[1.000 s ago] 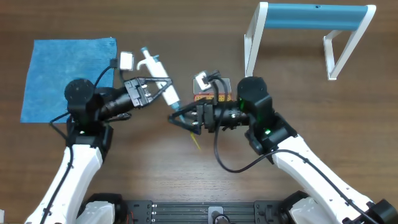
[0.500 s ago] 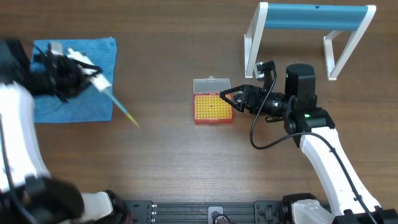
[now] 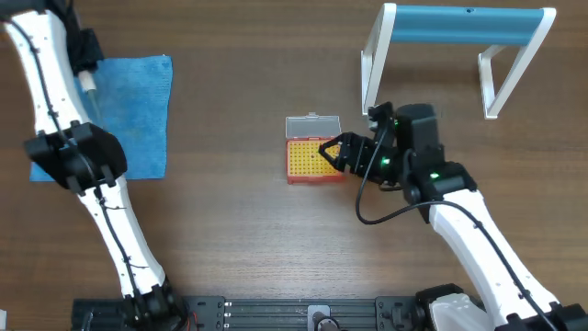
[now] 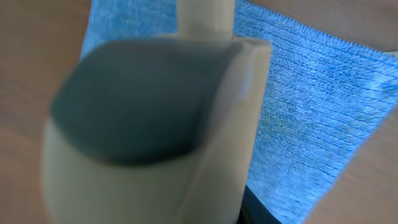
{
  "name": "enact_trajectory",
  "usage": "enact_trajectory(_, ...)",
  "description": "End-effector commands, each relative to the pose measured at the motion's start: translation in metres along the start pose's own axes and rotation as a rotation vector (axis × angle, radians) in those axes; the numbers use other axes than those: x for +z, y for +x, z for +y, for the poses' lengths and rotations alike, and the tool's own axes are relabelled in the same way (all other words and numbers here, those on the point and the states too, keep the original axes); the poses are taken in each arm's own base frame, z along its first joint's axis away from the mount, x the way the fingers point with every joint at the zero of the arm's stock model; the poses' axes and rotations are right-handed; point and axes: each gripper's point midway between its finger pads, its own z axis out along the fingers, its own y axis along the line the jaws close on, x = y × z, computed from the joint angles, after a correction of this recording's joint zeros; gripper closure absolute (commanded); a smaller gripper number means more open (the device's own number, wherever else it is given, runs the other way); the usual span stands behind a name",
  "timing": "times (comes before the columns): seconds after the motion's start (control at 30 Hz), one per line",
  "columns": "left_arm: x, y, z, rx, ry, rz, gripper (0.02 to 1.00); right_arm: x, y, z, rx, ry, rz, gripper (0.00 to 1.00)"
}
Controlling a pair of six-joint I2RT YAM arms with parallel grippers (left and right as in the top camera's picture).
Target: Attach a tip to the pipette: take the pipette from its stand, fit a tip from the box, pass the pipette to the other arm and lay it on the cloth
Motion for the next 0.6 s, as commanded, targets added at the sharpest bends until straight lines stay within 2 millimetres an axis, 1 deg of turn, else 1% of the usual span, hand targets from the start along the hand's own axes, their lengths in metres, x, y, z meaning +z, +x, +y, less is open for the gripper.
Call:
enact_trajectory(0.03,0.046,-0.004,-0.007,0.187,-0.033,0.034,0.991,0.006,0.002,0.0,0.068,0.055,-0.025,0.143)
enact_trajectory(0.07,0.057,-0.001,-0.013,0.211,-0.002,0.055,0.991,0.006,0.002,0.0,0.077,0.055,-0.026,0.143)
enact_trajectory(0.1,0.067,0.003,-0.012,0.217,-0.013,0.078,0.991,0.006,0.001,0.001,0.078,0.051,-0.031,0.143)
enact_trajectory(0.17,0.079,0.006,-0.011,0.245,-0.017,0.096,0.991,0.006,-0.004,0.005,0.063,0.034,-0.049,0.143)
enact_trajectory(0.23,0.09,0.004,-0.01,0.256,-0.017,0.092,0.989,0.006,-0.009,0.009,0.05,0.023,-0.069,0.143)
enact_trajectory(0.3,0.099,0.007,-0.008,0.263,-0.015,0.106,0.991,0.006,-0.011,0.008,0.058,0.026,-0.077,0.143)
enact_trajectory(0.37,0.104,0.011,-0.007,0.26,-0.012,0.12,0.989,0.006,-0.011,0.008,0.065,0.028,-0.079,0.143)
enact_trajectory(0.6,0.106,0.011,-0.008,0.281,-0.002,0.12,0.991,0.005,-0.018,0.006,0.072,0.04,-0.114,0.143)
